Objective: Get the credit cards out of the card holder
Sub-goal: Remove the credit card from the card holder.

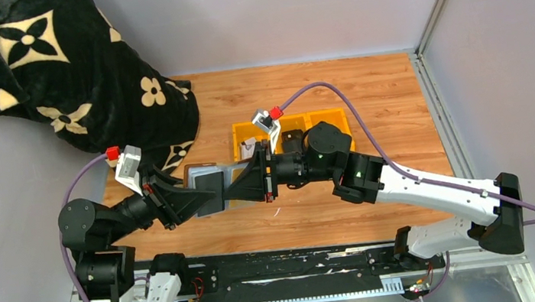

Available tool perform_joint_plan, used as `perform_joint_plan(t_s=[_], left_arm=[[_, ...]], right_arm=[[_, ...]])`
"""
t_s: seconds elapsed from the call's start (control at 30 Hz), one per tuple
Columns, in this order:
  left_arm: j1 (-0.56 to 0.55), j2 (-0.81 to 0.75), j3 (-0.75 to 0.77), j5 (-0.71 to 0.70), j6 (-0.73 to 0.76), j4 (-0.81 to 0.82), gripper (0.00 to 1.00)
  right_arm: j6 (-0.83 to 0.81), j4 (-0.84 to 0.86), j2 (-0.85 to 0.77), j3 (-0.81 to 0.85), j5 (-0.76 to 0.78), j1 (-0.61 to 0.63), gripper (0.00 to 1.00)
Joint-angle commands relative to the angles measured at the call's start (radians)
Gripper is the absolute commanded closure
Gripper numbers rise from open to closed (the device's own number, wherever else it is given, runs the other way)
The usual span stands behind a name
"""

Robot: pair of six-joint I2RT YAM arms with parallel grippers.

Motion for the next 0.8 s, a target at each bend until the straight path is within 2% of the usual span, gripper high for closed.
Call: perform_joint_plan(t_s=[0.0, 0.47, 0.7, 0.73, 0.77], left_arm=[[-0.018, -0.013, -0.013, 0.16, -0.073, 0.056, 0.75], [-0.018, 0.018, 0.011, 0.149, -0.087, 0.071, 0.8], [-0.018, 0.018, 0.01, 0.128, -0.086, 0.066, 0.8], [-0.018, 0.016, 0.01, 0.126, -0.084, 0.063, 0.8], [-0.018, 0.014, 0.008, 0.123, -0.083, 0.062, 0.8]], right_arm=[[0.04, 0.135, 0.05, -0.025, 0.041, 0.007, 1.0], [0.032, 0.168, -0.05, -0.162, 0.062, 0.003, 1.0], [0.017, 0.14, -0.044, -0.138, 0.066, 0.003, 1.0], [0.016, 0.137, -0.04, -0.131, 0.072, 0.003, 0.95], [0.018, 0.13, -0.034, -0.122, 0.082, 0.004, 0.84]])
